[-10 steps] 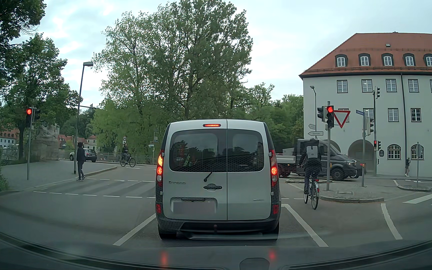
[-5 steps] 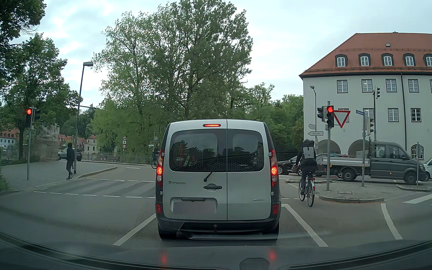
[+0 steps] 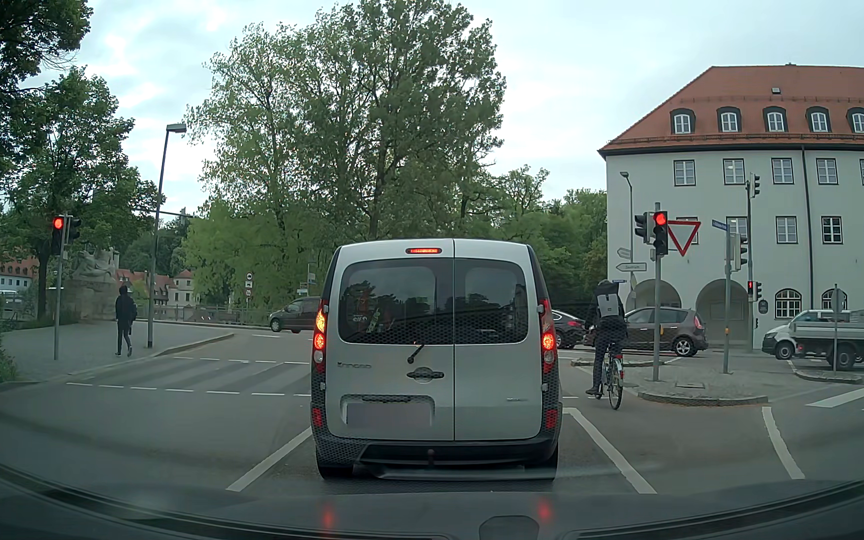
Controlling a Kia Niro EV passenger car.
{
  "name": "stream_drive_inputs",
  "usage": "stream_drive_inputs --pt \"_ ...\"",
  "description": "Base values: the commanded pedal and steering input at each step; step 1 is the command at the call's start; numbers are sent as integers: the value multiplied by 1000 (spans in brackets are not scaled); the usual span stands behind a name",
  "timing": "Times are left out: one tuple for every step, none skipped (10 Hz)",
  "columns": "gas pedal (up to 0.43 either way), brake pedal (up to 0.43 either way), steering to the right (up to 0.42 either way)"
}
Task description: Follow the waypoints while adhering to traffic rules and regulations
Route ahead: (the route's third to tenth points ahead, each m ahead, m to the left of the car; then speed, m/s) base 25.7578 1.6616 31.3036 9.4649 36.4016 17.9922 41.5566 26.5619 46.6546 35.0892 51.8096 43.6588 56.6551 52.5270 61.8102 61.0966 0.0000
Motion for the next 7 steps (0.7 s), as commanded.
stream_drive_inputs --pt "0 244 -5" --pt "0 244 -5" --pt "0 250 -5" --pt "0 244 -5" --pt "0 244 -5" --pt "0 244 -5" --pt "0 244 -5"
